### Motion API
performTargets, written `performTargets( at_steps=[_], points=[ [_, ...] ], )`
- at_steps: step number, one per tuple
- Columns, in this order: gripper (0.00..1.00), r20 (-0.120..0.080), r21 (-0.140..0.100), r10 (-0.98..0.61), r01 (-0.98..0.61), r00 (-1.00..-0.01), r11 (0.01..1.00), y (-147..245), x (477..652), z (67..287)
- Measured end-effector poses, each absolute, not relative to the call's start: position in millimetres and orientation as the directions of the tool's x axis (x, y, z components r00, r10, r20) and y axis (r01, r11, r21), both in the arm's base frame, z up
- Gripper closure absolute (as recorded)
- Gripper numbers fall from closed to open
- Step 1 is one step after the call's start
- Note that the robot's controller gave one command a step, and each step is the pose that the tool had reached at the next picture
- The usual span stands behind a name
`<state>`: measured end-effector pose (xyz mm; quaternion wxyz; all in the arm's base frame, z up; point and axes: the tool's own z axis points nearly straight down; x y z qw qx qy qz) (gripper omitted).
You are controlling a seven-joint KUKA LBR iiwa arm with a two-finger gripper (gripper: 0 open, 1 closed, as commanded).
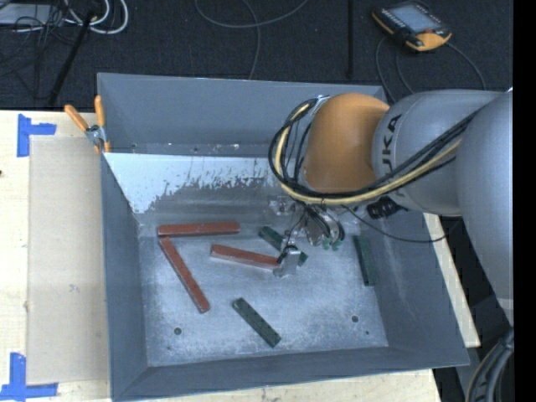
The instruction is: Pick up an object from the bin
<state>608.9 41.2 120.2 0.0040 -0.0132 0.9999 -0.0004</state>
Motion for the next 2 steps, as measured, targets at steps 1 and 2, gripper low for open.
performTargets(
  at_steps=[1,2],
  points=[
    [0.00,0.002,0.001,0.144,0.144,-0.990,0.990,11.4,542.2,71.5],
    [1.00,-0.002,0.000,0.089,0.089,-0.996,0.996,42.3,604.6,70.3]
  ],
)
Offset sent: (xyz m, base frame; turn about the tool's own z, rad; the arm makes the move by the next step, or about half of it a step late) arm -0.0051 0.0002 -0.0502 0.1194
